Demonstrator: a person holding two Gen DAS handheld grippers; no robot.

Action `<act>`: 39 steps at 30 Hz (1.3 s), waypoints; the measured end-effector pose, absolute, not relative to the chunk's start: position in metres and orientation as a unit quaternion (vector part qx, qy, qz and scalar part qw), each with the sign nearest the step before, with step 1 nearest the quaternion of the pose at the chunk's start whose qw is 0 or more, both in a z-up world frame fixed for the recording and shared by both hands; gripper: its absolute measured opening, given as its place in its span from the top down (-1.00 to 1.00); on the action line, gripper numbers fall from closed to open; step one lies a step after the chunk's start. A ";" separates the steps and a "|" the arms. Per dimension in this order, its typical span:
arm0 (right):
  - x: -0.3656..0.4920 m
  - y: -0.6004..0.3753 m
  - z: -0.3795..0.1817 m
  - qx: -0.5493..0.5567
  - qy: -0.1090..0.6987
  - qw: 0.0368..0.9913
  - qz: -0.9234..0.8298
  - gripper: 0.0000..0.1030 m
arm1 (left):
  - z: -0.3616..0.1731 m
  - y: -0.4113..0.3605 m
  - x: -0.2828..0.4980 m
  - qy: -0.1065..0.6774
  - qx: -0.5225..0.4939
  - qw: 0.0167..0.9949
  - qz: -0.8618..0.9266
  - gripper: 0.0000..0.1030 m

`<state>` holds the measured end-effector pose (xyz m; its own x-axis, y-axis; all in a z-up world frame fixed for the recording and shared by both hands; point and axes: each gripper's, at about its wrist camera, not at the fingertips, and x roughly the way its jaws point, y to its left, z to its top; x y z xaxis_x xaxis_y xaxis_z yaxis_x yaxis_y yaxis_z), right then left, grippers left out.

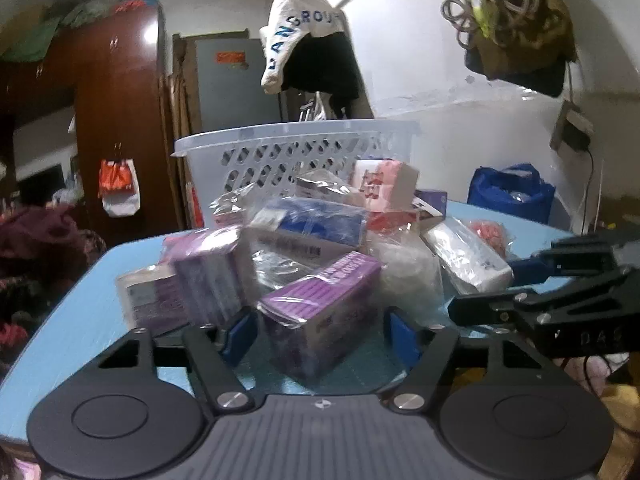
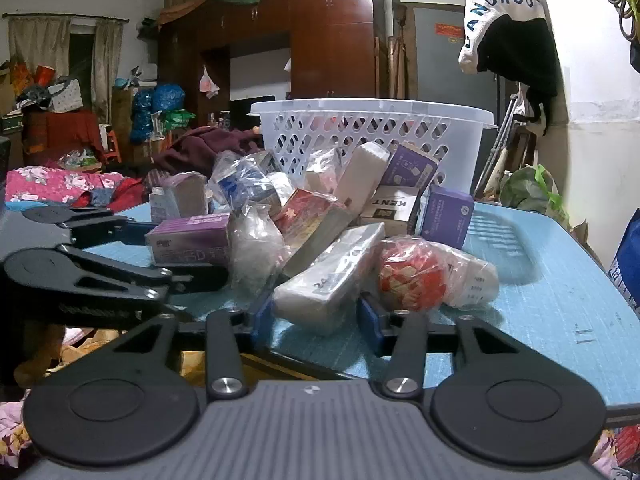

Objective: Organize objects
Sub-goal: 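Grasp the purple box with the left gripper while the right grasps the white wrapped tissue pack, then lift both held items over the white basket and open both grippers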

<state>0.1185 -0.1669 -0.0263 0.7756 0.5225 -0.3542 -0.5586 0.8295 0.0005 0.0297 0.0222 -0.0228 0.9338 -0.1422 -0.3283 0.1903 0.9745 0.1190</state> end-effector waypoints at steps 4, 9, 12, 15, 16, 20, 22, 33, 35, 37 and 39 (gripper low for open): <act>0.114 -0.166 -0.024 -0.061 0.166 0.941 0.289 0.07 | -0.022 0.022 0.021 0.144 0.085 0.983 -0.074 -0.04; 0.108 -0.168 -0.017 -0.060 0.153 0.941 0.295 0.07 | -0.010 0.024 0.008 0.123 0.085 0.986 -0.069 0.07; 0.106 -0.170 -0.013 -0.059 0.146 0.941 0.299 0.07 | -0.006 0.025 0.006 0.118 0.082 0.987 -0.069 0.10; 0.107 -0.169 -0.013 -0.059 0.145 0.941 0.301 0.07 | -0.007 0.025 0.010 0.117 0.075 0.988 -0.068 0.12; 0.108 -0.169 -0.014 -0.058 0.146 0.940 0.302 0.07 | -0.007 0.026 0.011 0.117 0.072 0.988 -0.067 0.12; 0.109 -0.172 -0.010 -0.050 0.142 0.940 0.307 0.07 | -0.003 0.030 0.010 0.109 0.059 0.990 -0.069 0.13; 0.108 -0.174 -0.003 -0.047 0.131 0.942 0.305 0.07 | 0.002 0.034 0.007 0.098 0.050 0.992 -0.070 0.14; 0.155 -0.170 0.062 -0.049 0.094 0.946 0.305 0.07 | 0.067 0.039 0.052 0.032 -0.001 0.997 -0.064 0.16; 0.181 -0.161 0.079 -0.059 0.088 0.949 0.298 0.07 | 0.088 0.039 0.087 0.037 -0.008 0.997 -0.064 0.16; 0.216 -0.152 0.092 -0.064 0.097 0.952 0.282 0.07 | 0.102 0.042 0.125 0.058 -0.015 0.997 -0.057 0.16; 0.251 -0.147 0.100 -0.059 0.116 0.954 0.270 0.07 | 0.109 0.045 0.167 0.100 -0.026 0.994 -0.047 0.16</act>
